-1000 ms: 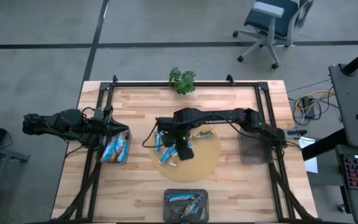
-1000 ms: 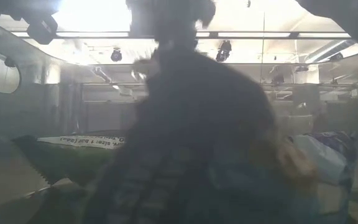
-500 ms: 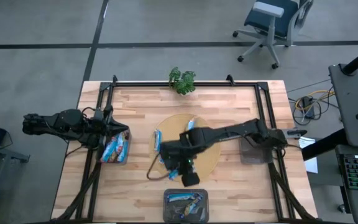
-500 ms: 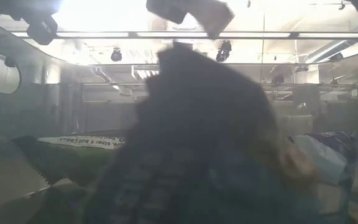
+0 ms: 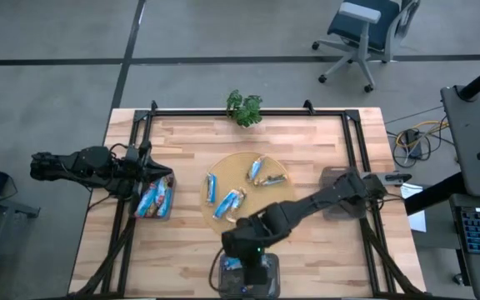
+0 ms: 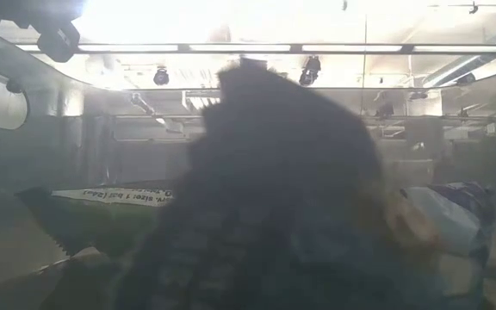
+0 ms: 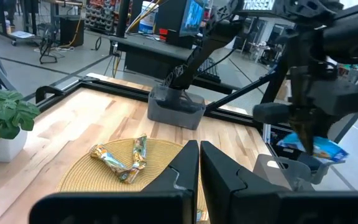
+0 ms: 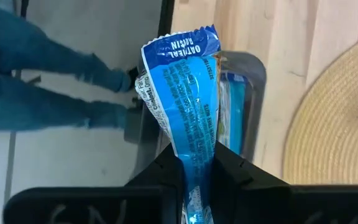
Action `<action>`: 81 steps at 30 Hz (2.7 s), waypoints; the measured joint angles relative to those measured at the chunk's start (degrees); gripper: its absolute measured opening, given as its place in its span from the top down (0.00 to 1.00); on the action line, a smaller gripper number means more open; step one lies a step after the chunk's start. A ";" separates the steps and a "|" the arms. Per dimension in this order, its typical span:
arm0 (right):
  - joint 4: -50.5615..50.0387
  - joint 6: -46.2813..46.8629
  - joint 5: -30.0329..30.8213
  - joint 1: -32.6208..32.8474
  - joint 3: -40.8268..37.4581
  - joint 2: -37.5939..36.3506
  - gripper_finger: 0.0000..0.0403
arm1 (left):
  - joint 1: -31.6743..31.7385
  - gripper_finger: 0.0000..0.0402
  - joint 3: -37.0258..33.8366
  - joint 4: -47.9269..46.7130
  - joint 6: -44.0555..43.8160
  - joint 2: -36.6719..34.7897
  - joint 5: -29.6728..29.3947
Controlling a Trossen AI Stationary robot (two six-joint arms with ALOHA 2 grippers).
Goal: Pick and place Granola Bars by type
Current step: Put the blue granola bar into the bottom bin, then put the yellow granola bar into the top right bin
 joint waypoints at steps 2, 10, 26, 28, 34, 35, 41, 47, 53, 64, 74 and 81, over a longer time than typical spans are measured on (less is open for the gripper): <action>1.69 1.79 2.35 0.98 -0.45 0.00 0.91 | 0.00 1.00 0.00 0.00 -0.05 -0.01 0.00; 9.03 7.16 3.99 2.39 -6.88 0.09 0.91 | -0.01 1.00 0.00 -0.04 -0.05 -0.02 0.00; 16.30 8.76 -1.50 2.63 -16.71 0.17 0.91 | -0.01 1.00 0.00 -0.09 -0.08 0.00 0.00; 16.41 8.49 -2.56 2.60 -16.69 0.17 0.90 | -0.01 1.00 0.00 -0.07 -0.08 0.00 0.00; 17.93 9.57 -3.88 2.59 -16.64 0.17 0.80 | -0.01 1.00 0.00 -0.07 -0.08 0.00 -0.02; 17.93 10.00 -3.94 2.61 -16.64 0.17 0.77 | -0.01 1.00 0.00 -0.06 -0.09 0.00 -0.02; 17.91 10.66 -3.96 2.61 -16.66 0.17 0.62 | -0.01 1.00 0.00 -0.04 -0.09 -0.02 -0.02; 17.97 9.56 -3.92 2.59 -15.84 0.07 0.57 | -0.01 1.00 0.00 -0.04 -0.08 -0.01 -0.02; 17.42 7.13 -3.84 2.19 -13.06 -0.60 0.62 | -0.01 1.00 0.00 -0.04 -0.08 0.00 -0.02; 10.03 -1.24 4.47 0.76 -12.19 -7.54 0.89 | -0.01 1.00 0.00 0.03 -0.08 -0.01 -0.01; 2.85 -7.18 17.15 -0.64 -12.60 -17.37 0.98 | -0.01 1.00 0.00 0.07 -0.08 0.00 -0.02; 2.62 -9.98 24.13 -3.58 -15.08 -26.04 0.98 | -0.01 1.00 0.00 0.07 -0.08 0.00 -0.01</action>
